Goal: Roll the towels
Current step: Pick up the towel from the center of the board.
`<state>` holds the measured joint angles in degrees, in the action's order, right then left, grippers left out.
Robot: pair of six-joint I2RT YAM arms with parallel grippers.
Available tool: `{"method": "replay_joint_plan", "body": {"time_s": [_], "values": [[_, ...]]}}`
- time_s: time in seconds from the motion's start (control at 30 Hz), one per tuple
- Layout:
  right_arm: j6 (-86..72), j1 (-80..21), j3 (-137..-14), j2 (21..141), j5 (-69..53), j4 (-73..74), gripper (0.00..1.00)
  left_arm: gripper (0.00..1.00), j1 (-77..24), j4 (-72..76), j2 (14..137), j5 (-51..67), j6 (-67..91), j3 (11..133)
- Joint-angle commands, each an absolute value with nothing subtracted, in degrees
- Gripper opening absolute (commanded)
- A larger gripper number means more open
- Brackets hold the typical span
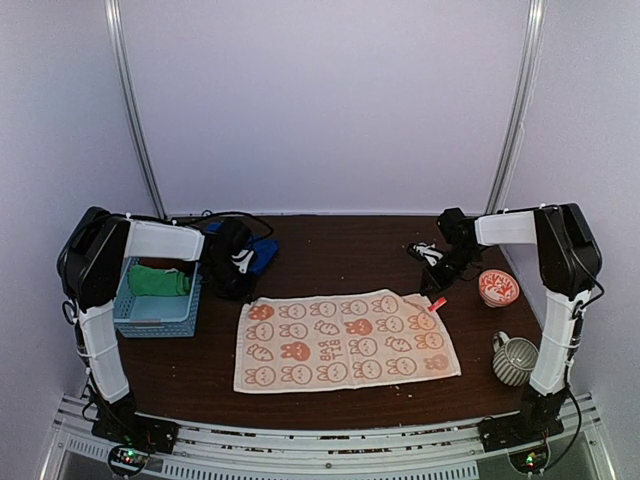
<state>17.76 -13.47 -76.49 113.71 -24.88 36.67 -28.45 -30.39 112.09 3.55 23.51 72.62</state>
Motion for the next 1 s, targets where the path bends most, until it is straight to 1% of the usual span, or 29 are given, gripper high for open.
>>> {"method": "replay_joint_plan", "body": {"time_s": [0.0,0.07,0.37,0.77,0.97], "values": [[17.4,-13.32,-77.87,112.53,-22.44,36.73,0.02,0.0,-28.98,-30.71,111.6,2.79,22.76,71.98],[17.4,-13.19,-77.95,111.43,-21.05,36.37,0.0,0.0,-29.04,-30.71,111.09,2.66,22.76,71.98],[17.06,-13.94,-77.12,106.92,-14.51,34.98,0.0,0.0,-29.05,-30.67,110.06,2.57,22.98,72.03],[17.1,-13.96,-75.85,108.57,-13.3,33.95,0.0,0.0,-29.44,-28.54,110.52,1.2,23.47,71.76],[17.16,-13.55,-76.39,109.24,-12.94,33.46,0.0,0.0,-29.42,-27.95,111.87,-0.01,23.24,73.75]]}}
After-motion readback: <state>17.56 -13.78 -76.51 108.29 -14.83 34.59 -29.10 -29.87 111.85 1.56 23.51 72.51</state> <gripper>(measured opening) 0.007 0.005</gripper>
